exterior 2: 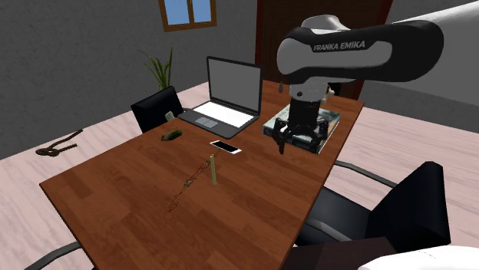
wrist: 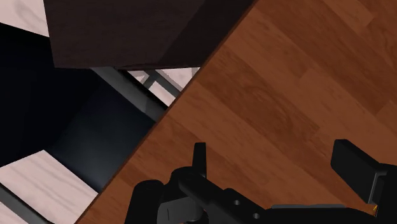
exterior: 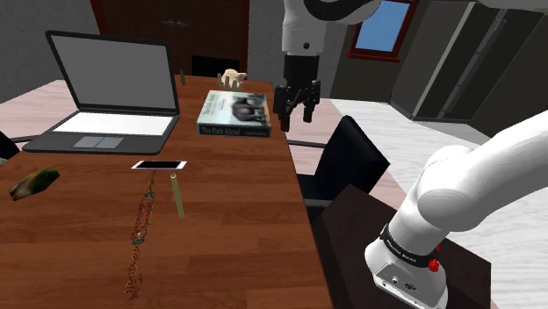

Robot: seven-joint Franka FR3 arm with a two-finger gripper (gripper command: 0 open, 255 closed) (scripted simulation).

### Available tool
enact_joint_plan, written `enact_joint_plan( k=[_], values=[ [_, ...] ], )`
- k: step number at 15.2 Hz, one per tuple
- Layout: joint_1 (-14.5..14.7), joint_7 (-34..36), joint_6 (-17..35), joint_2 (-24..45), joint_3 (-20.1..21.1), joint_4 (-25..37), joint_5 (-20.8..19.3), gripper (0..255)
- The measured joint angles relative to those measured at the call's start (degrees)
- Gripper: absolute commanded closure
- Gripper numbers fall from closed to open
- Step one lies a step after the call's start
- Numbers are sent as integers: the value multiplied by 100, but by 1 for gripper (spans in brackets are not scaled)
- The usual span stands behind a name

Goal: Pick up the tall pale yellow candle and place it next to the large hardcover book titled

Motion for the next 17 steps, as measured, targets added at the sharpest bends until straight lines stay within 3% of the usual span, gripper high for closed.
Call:
enact_joint_plan(
  k=[10,17],
  values=[
    [255,950,740,1888,877,1203,-108,0],
    [533,1703,980,3509,1294,2504,-671,0]
  ],
)
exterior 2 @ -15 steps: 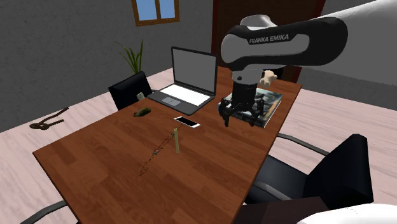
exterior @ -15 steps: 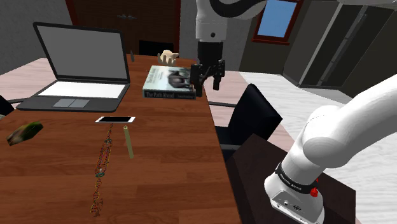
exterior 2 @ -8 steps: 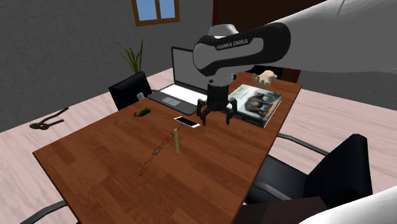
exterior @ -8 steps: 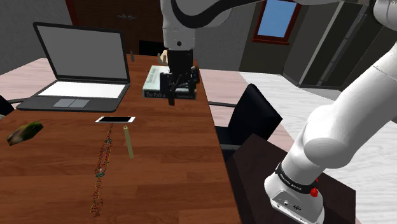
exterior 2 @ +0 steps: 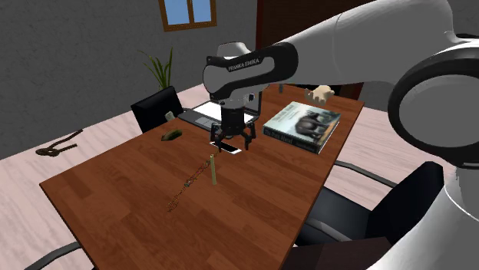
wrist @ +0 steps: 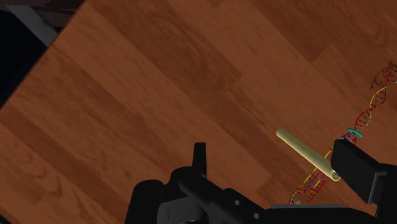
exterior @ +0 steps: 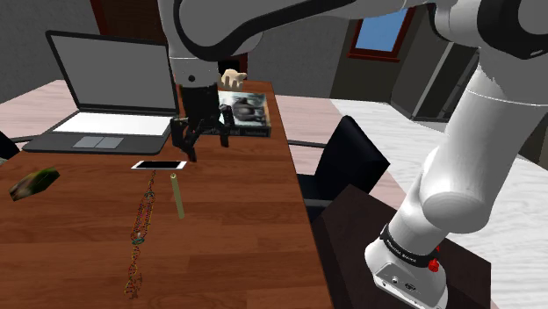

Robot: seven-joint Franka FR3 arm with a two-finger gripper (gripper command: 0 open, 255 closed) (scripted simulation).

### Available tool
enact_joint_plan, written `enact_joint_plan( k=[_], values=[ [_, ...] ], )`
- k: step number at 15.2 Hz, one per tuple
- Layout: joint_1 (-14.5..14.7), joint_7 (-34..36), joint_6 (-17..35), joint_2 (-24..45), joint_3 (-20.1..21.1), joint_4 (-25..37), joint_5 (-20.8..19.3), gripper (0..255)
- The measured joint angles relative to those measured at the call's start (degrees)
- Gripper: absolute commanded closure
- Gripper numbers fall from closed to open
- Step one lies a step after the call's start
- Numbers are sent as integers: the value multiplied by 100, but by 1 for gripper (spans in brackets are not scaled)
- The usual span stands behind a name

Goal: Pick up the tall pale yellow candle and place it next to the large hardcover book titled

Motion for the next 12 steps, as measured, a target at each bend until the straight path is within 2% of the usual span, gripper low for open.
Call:
enact_joint_plan(
  k=[7,12],
  values=[
    [582,710,-140,1540,155,1533,-657,0],
    [632,754,128,1729,132,1435,-741,0]
  ],
)
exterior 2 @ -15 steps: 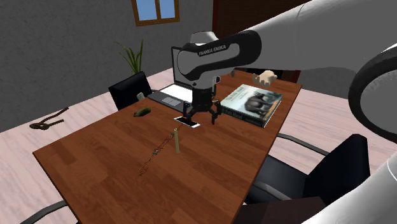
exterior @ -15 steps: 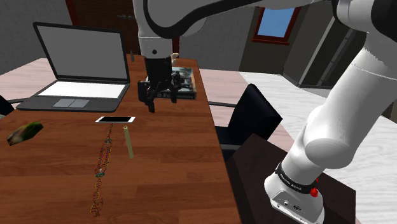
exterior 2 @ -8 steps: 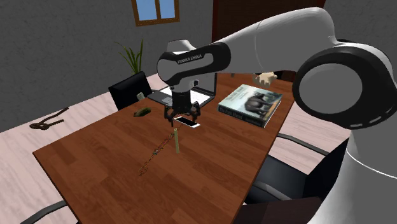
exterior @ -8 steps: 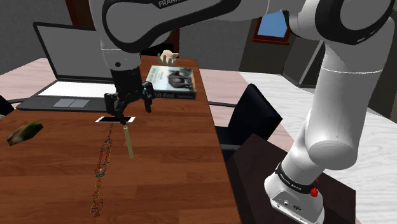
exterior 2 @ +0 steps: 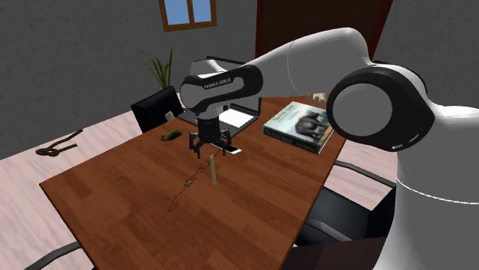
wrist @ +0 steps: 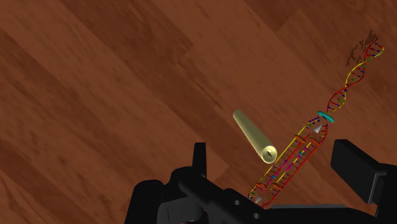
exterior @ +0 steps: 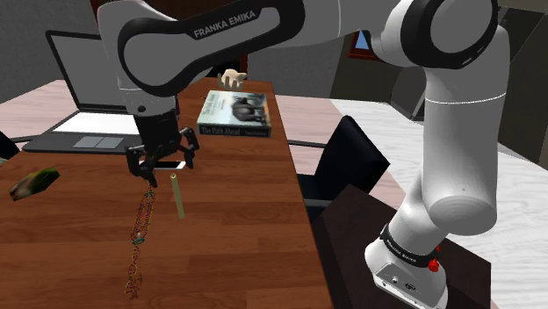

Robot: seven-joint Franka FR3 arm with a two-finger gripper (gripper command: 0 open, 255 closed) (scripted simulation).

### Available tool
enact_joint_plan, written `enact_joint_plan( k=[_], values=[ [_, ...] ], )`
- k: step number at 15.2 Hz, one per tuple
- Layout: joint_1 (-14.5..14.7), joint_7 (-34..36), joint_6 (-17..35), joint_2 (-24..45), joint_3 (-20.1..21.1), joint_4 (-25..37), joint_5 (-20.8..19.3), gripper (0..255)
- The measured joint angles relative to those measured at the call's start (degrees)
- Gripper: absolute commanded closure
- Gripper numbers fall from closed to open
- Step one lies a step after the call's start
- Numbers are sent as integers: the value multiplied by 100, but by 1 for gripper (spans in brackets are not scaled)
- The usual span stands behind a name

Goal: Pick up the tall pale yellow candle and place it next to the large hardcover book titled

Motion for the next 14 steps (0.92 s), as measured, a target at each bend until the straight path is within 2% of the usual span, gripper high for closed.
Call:
enact_joint_plan(
  k=[3,9,10,14],
  values=[
    [1,14,213,13,-3,-203,-9,0],
    [1,16,264,22,-6,-242,-15,0],
    [1,16,264,22,-6,-242,-15,255],
    [1,16,264,22,-6,-242,-15,255]
  ],
)
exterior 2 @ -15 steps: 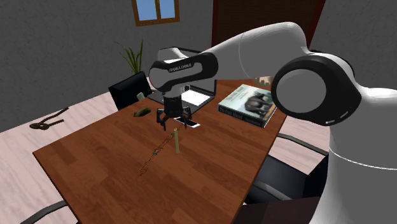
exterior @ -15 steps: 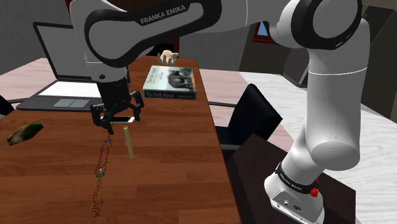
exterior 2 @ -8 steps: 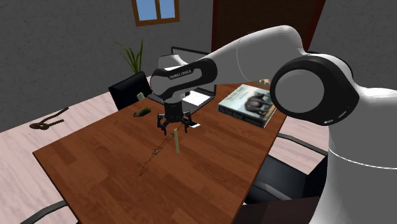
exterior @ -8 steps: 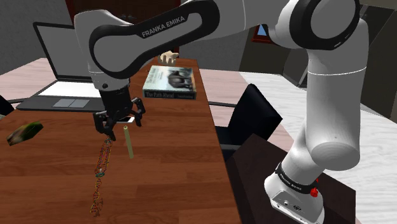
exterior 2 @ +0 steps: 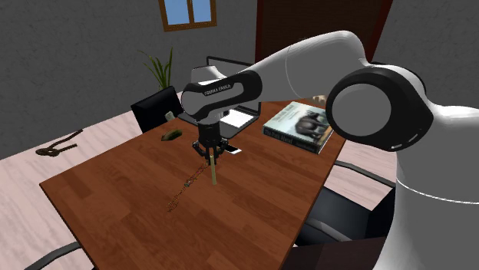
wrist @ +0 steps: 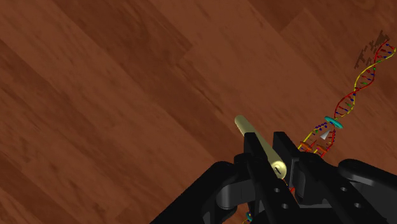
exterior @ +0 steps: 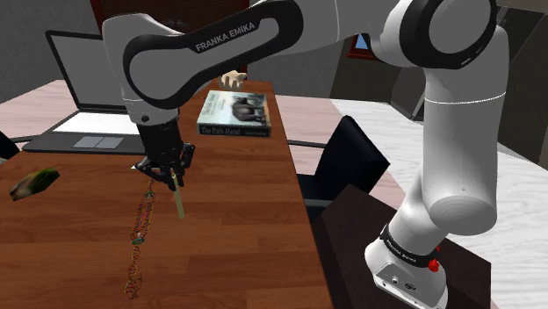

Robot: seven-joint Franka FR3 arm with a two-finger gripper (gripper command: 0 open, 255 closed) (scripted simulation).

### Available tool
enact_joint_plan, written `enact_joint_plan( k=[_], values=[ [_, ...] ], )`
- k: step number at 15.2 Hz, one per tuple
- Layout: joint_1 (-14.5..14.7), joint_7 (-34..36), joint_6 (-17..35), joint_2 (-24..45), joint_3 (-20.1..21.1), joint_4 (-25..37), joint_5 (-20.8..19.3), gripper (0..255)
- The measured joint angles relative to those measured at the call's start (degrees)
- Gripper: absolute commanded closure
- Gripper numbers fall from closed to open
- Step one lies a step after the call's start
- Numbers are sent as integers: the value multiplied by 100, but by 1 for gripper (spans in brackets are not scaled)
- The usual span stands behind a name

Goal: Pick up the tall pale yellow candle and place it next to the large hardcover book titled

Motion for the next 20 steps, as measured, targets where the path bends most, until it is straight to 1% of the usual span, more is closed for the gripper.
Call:
enact_joint_plan(
  k=[7,14,20],
  values=[
    [-6,-6,-23,-18,2,6,7,255],
    [-18,-18,-463,-181,37,299,79,255],
    [-11,-18,-891,-244,54,670,108,255]
  ],
)
